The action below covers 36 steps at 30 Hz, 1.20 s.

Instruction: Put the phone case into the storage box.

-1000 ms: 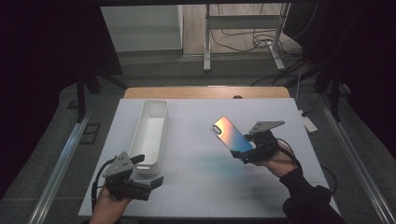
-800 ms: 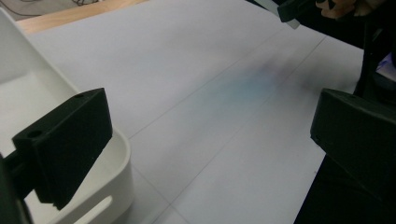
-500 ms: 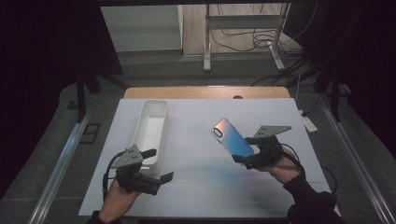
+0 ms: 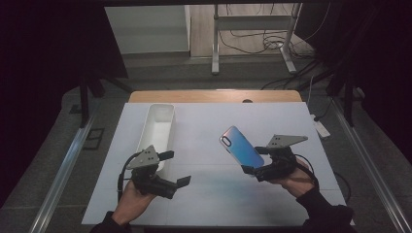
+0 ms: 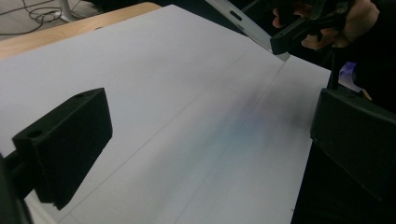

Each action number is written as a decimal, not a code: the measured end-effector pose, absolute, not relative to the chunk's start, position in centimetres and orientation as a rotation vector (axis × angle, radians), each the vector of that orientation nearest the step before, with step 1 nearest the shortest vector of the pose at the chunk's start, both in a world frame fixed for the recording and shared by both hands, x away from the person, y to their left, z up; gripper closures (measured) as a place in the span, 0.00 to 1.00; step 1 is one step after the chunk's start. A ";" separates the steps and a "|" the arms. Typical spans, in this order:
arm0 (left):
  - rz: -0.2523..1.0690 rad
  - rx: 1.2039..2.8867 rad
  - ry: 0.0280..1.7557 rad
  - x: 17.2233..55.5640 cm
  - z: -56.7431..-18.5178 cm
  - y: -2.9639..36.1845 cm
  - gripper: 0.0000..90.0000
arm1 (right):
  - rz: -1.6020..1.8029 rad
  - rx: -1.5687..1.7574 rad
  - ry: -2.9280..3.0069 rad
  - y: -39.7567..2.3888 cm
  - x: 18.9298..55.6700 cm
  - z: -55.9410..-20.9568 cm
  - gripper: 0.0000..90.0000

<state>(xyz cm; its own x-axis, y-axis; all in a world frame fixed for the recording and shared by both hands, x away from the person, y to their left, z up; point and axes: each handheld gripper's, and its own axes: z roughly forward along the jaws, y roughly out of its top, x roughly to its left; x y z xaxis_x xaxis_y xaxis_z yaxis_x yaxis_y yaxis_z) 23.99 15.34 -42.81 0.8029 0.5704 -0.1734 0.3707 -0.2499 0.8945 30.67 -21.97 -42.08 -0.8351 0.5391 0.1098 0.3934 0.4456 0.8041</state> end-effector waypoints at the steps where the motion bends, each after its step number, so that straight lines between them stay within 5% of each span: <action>1: 0.218 1.871 0.710 24.1 -42.8 15.2 0.00 | 1.345 0.823 2.532 -22.0 30.5 -42.1 0.19; 36: 0.066 1.858 0.550 26.8 -42.0 10.5 0.00 | 1.523 0.746 2.522 -21.3 28.6 -41.4 0.19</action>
<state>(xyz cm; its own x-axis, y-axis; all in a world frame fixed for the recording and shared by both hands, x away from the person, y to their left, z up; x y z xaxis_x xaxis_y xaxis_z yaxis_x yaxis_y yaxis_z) 26.82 10.52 -42.00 0.8889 0.4017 -0.2203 0.3382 -0.2507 0.9071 28.57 -21.33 -41.36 -0.8745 0.4578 0.1603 0.3550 0.3789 0.8546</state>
